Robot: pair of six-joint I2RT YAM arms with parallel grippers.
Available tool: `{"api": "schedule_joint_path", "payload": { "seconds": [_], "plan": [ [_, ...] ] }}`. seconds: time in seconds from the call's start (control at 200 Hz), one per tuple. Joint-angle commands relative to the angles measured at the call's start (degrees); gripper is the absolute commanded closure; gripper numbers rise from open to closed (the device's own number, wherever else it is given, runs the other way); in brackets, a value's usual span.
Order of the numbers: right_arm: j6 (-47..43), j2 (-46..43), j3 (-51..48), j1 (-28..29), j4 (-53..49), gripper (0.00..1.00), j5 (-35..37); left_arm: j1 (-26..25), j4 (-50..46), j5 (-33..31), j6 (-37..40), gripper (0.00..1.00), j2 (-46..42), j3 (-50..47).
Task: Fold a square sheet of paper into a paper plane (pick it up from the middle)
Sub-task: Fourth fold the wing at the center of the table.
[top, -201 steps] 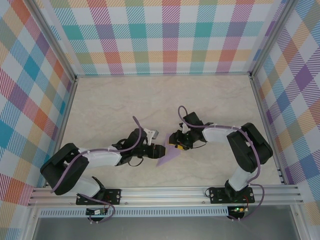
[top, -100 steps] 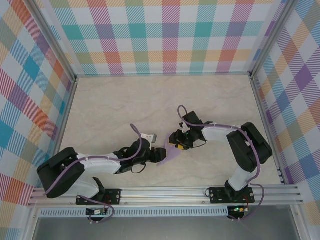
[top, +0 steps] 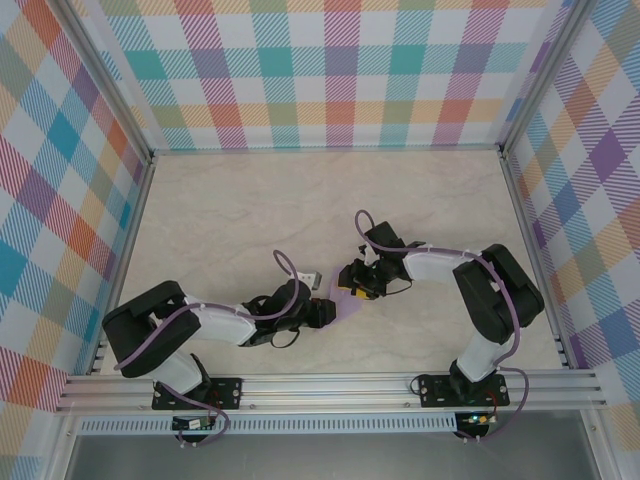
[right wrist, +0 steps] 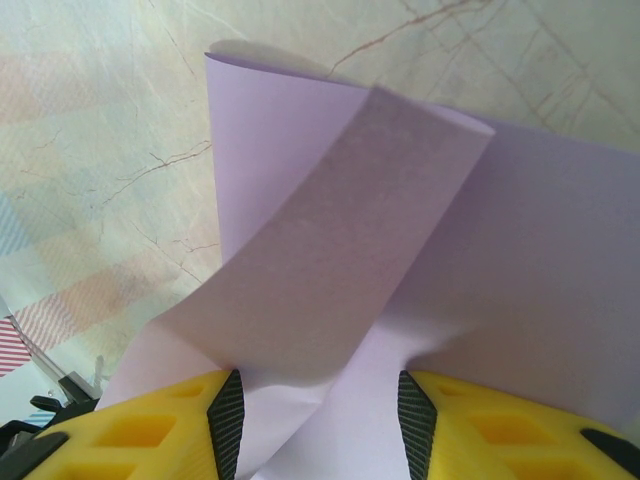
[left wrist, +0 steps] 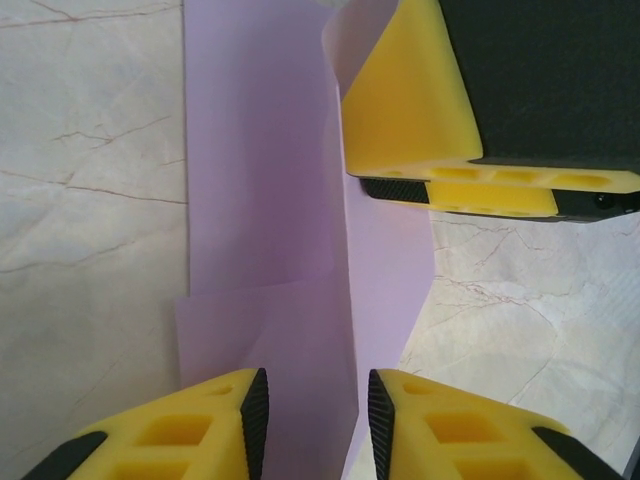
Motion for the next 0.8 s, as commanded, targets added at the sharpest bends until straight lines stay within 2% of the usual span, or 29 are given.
{"api": "schedule_joint_path", "payload": {
  "seconds": [0.0,0.205,0.31,0.58,0.795],
  "plan": [
    [0.0,1.15,0.46,0.16,-2.27,0.53,1.62,-0.87,1.95,0.67,1.71,0.7,1.57,1.59],
    [-1.02,-0.65,0.47,0.16,-2.63,0.52,1.34,-0.83,1.9,0.58,2.69,0.9,2.73,2.18],
    [-2.59,-2.63,-0.27,0.17,-1.87,0.53,1.02,-0.62,2.96,2.41,2.54,0.95,3.27,2.41],
    [-4.48,-6.15,-3.3,0.14,0.7,0.52,-2.5,0.77,4.05,7.12,0.01,0.98,4.89,3.57],
    [-4.75,-5.64,-3.75,0.2,0.16,0.52,-2.05,2.15,4.72,8.41,-3.12,0.99,5.36,3.52]
  ]
}}
